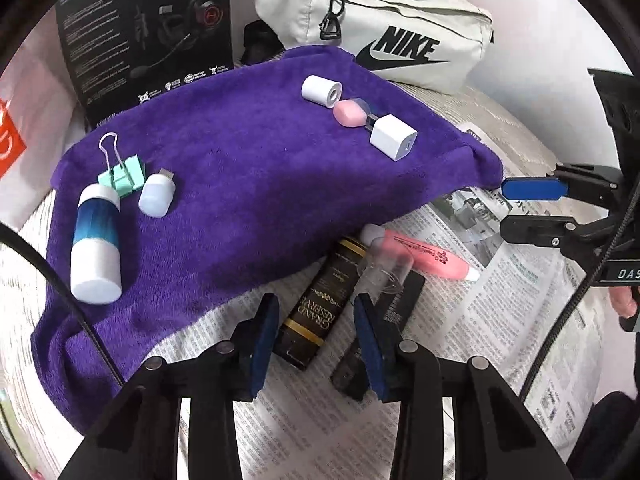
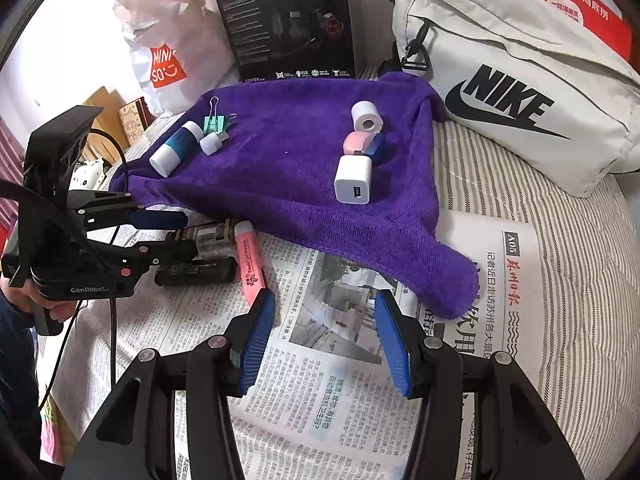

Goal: Organize rigid objects
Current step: 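Grasp the gold-and-black tube with left tool while right tool grasps the pink highlighter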

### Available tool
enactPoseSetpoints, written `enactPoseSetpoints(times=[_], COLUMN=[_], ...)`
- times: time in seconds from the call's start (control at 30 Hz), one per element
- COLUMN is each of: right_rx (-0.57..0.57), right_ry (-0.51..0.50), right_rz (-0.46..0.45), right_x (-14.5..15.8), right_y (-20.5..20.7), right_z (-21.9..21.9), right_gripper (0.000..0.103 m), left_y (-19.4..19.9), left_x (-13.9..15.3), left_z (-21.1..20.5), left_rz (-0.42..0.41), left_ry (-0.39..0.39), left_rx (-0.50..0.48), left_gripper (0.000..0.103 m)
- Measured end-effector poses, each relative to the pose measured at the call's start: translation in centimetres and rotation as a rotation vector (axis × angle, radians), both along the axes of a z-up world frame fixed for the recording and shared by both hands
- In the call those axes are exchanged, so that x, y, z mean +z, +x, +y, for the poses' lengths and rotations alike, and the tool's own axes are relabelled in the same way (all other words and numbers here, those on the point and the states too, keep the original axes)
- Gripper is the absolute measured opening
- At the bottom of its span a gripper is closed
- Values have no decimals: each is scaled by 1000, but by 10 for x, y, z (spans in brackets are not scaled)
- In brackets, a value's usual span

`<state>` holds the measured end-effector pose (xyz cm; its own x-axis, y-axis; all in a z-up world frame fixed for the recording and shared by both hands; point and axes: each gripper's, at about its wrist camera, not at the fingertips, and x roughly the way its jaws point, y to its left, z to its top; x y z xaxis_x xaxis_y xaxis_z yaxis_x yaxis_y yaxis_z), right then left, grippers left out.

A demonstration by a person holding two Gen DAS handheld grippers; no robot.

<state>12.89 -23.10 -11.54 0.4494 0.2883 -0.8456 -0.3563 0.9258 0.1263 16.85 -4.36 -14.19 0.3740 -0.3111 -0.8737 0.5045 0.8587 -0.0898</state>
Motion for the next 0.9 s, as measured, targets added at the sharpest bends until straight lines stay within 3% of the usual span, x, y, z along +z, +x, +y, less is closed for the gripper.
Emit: enactPoseSetpoints(times=[0.17,0.3,0.6,0.87,0.9], right_rx=[3,5,43,72,76], right_ry=[0,8,7,3,1], right_rz=[9,12,6,15,17], right_x=[-4,-5,-5,-10,-11], right_y=[-1,-2,0,0,-1], right_z=[2,3,18,29,30], right_gripper=[52,52,52,52,52], left_y=[0,-4,-28,-25,-24], left_x=[-4,-3,0,0,1], left_z=[-15,-11,37,27,27], left_rz=[-31,-27,19,-11,-4], left_ry=[61,57,-7,62,65], left_rx=[-42,-31,170,124,126], left_gripper=[36,29,27,30,25])
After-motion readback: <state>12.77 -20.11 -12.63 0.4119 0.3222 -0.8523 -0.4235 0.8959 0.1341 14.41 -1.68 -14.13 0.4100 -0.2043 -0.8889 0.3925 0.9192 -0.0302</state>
